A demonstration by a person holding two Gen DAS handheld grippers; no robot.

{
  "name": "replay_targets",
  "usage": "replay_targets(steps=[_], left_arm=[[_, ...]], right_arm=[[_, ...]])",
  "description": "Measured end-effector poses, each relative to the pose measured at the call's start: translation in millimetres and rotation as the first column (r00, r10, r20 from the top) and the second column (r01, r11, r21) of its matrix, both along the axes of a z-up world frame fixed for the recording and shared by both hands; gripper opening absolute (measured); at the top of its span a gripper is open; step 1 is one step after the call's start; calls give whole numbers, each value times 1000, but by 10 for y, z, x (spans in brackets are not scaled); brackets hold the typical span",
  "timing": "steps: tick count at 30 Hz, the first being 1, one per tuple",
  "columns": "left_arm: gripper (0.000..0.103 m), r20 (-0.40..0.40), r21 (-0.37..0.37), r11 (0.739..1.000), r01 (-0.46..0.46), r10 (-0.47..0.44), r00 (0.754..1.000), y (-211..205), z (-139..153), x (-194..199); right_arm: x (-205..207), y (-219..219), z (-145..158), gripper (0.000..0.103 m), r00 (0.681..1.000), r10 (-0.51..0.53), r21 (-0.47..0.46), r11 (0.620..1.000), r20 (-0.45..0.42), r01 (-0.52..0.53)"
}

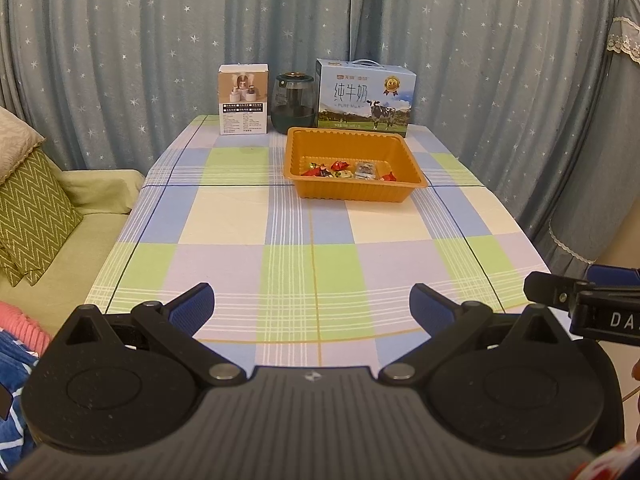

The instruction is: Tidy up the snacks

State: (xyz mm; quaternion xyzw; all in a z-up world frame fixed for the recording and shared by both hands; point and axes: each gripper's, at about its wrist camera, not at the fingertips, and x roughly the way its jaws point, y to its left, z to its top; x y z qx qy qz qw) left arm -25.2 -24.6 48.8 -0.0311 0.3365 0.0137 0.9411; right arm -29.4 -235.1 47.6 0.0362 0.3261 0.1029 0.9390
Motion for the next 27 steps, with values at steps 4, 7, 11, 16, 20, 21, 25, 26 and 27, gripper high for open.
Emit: replay_targets(steps=[4,7,11,16,20,21,25,26,27], left_arm=[[103,-1,-1,1000,-1,1,1000,2,-1,0],[103,-1,-1,1000,-1,1,1000,0,-3,-3],[103,-1,-2,1000,-2,2,1000,2,-3,-2],[103,-1,-3,1000,-2,2,1000,-1,-11,4],[103,-2,-4,1000,-1,1,1000,1,-10,6],[103,-2,-5,1000,1,-1,1000,-4,-15,5],[103,7,-3,1000,7,-7,1000,-16,-38,-8],[103,14,0,1000,4,-4,1000,-16,-36,-13],[103,20,3,1000,2,-2,1000,-16,-34,-19]], right_arm=[[4,-12,-3,91,1000,-2,1,1000,-2,2],[4,-12,-3,91,1000,-1,1,1000,-1,1],[4,-12,-3,91,1000,-2,1,1000,-2,2],[5,-12,-1,91,1000,-1,2,1000,-2,1],[5,-12,-1,91,1000,-1,1,1000,-2,1],[4,-12,-2,91,1000,-2,2,1000,-2,2],[6,-13,0,91,1000,-2,1,1000,-3,2],[3,-11,0,91,1000,-2,2,1000,-3,2],[7,-14,1,91,1000,-1,1,1000,-3,1]])
